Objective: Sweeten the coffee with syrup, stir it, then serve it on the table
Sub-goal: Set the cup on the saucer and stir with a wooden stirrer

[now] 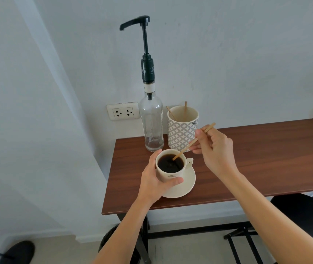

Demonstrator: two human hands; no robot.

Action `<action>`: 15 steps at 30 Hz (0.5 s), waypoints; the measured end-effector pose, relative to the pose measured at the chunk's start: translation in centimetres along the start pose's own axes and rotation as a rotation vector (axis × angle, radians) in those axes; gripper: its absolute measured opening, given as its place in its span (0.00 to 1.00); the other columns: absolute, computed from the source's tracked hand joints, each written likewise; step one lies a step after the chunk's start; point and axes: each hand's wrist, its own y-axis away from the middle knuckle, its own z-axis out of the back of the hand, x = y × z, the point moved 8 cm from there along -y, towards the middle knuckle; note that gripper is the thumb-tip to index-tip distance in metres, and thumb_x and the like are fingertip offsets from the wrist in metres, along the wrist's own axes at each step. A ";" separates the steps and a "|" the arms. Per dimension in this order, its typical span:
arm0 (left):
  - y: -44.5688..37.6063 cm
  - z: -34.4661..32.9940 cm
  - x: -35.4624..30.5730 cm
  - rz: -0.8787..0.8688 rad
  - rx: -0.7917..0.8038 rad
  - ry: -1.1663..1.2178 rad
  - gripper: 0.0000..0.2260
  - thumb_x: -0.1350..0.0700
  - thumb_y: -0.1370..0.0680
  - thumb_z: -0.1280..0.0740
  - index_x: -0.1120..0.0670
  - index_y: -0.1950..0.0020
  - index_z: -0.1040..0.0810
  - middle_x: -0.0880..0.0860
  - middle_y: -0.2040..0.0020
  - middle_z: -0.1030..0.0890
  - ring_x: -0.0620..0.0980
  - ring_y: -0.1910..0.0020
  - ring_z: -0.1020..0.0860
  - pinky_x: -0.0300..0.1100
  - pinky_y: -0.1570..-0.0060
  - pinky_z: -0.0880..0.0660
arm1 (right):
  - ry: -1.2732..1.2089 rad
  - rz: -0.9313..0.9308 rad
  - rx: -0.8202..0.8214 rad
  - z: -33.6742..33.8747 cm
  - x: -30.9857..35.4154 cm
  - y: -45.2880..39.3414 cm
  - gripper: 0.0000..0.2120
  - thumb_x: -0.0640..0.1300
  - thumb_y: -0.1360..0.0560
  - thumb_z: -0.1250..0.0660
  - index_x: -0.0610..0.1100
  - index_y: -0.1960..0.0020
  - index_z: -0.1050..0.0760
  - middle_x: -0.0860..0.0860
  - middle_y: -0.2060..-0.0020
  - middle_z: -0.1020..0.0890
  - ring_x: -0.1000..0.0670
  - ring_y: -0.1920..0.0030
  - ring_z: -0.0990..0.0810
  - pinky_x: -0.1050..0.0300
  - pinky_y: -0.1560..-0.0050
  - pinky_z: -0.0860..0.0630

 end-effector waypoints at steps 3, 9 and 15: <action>0.0 -0.2 0.3 0.023 0.018 0.008 0.42 0.44 0.37 0.17 0.41 0.28 0.34 0.37 0.33 0.25 0.41 0.31 0.28 0.49 0.30 0.28 | -0.059 -0.071 -0.021 0.4 -0.8 -0.1 0.13 0.47 0.17 0.40 0.40 0.50 0.22 0.47 0.63 0.14 0.54 0.64 0.13 0.58 0.60 0.15; 0.1 0.0 -0.1 0.090 0.009 -0.018 0.48 0.32 0.42 0.21 0.24 0.31 0.47 0.33 0.34 0.26 0.42 0.28 0.30 0.55 0.25 0.35 | -0.364 -0.377 -0.119 1.6 -3.4 -0.3 0.13 0.46 0.17 0.40 0.42 0.55 0.24 0.40 0.63 0.14 0.44 0.63 0.12 0.50 0.58 0.15; 1.0 6.7 -2.1 0.028 -0.201 -0.094 0.37 0.30 0.25 0.38 0.49 0.22 0.38 0.44 0.24 0.32 0.39 0.25 0.35 0.29 0.30 0.39 | -0.711 -0.540 -0.088 0.2 -2.8 0.1 0.15 0.46 0.16 0.42 0.39 0.56 0.25 0.36 0.59 0.16 0.40 0.55 0.13 0.53 0.57 0.14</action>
